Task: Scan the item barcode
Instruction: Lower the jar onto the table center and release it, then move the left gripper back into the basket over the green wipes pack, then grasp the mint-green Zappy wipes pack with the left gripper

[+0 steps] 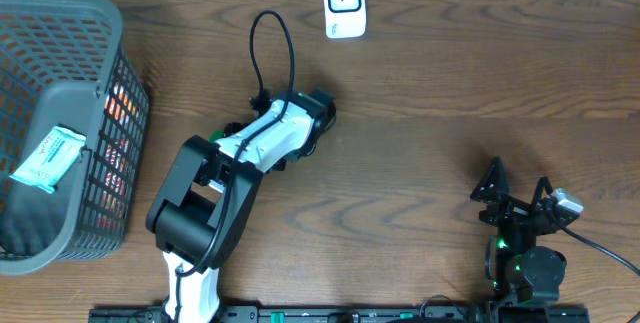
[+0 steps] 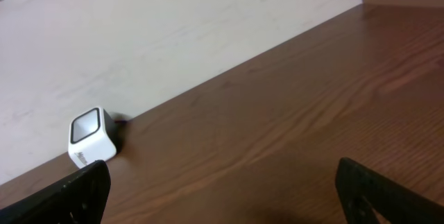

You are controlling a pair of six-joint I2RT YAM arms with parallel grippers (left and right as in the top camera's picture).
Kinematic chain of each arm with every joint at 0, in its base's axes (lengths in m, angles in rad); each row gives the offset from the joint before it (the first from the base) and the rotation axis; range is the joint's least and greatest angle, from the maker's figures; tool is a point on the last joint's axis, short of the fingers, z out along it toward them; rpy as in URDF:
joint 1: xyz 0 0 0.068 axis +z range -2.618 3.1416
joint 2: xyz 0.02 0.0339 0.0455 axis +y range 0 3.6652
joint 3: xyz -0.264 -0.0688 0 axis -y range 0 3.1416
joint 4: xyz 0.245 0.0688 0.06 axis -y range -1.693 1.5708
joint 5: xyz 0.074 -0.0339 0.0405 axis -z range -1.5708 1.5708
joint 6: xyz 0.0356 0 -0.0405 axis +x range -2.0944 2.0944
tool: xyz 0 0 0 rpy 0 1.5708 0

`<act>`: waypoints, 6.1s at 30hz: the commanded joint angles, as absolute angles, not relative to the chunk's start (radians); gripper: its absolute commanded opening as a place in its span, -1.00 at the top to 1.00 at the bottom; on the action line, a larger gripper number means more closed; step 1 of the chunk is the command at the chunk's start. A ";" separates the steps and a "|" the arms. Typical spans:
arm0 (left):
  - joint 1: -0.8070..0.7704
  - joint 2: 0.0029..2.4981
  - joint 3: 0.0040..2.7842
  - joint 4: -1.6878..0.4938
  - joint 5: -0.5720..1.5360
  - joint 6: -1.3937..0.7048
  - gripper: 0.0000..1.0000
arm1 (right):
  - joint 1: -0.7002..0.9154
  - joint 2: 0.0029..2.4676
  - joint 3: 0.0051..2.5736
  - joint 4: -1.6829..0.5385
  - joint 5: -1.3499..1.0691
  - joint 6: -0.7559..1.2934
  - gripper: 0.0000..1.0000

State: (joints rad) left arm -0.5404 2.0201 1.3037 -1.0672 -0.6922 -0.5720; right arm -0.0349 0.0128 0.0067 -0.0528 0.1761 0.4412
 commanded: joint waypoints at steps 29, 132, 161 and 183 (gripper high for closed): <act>-0.718 2.020 1.285 -0.981 -0.673 -0.570 -0.85 | -0.028 0.009 0.006 -0.056 0.182 0.448 -0.98; 0.560 2.366 1.934 -1.313 -0.554 -0.541 0.63 | -0.028 0.009 0.006 -0.056 0.182 0.448 -0.98; 0.545 2.182 1.919 -1.536 -0.595 -0.885 -0.64 | -0.028 0.009 0.006 -0.056 0.182 0.448 -0.99; 0.572 2.189 1.740 -1.208 -0.553 -0.842 -0.96 | -0.028 0.009 0.006 -0.056 0.182 0.448 -0.98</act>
State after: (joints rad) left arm 0.5686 2.1811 1.7493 -1.2171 -0.5739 -0.8558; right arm -0.0349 0.0128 0.0067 -0.0528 0.1761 0.4412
